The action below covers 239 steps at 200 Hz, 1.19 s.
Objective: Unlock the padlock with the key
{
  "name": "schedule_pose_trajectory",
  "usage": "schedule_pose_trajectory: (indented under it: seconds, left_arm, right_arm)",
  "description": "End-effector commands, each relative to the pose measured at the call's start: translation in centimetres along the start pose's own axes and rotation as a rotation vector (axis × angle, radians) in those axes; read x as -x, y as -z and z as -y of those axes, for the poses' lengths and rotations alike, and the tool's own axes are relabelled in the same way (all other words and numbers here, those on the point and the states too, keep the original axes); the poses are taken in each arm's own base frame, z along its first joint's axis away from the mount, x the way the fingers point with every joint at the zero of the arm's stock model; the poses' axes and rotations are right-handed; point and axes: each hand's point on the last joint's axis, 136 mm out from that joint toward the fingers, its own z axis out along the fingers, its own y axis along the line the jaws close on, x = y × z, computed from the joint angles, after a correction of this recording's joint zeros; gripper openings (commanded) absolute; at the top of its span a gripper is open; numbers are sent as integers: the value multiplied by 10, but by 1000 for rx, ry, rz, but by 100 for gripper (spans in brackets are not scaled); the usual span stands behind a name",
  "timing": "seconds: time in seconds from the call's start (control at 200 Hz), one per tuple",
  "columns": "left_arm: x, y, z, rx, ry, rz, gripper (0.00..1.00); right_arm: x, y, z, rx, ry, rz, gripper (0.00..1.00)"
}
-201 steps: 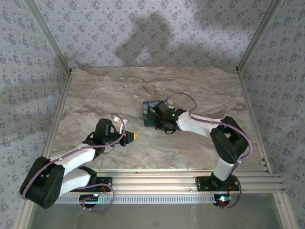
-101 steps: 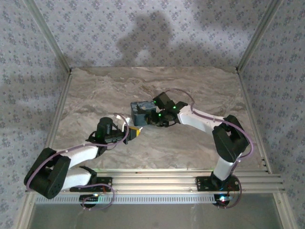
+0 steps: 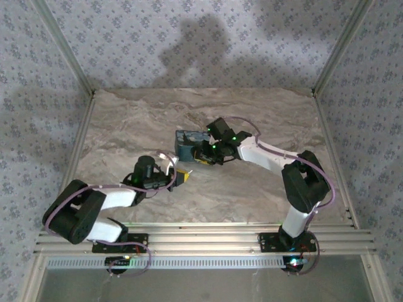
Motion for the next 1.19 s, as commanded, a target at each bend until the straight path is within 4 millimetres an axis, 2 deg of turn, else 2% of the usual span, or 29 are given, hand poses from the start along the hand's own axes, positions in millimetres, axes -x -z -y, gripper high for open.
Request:
schedule_pose_trajectory:
  seconds: [0.0,0.4,0.814,0.984,1.189]
  left_arm:
    - [30,-6,10,-32,-71,79,0]
    - [49,-19,4,-22,-22,130,0]
    - [44,-28,-8,2,25,113,0]
    - [51,-27,-3,-39,34,162,0]
    - [50,-29,0,-71,41,171,0]
  right_arm:
    - [3,11,-12,60,-27,2,1]
    - [3,18,-16,85,-45,-22,0]
    - [4,18,-14,83,-53,-18,0]
    - [2,17,-13,81,-51,-19,0]
    - [2,17,-12,79,-51,-19,0]
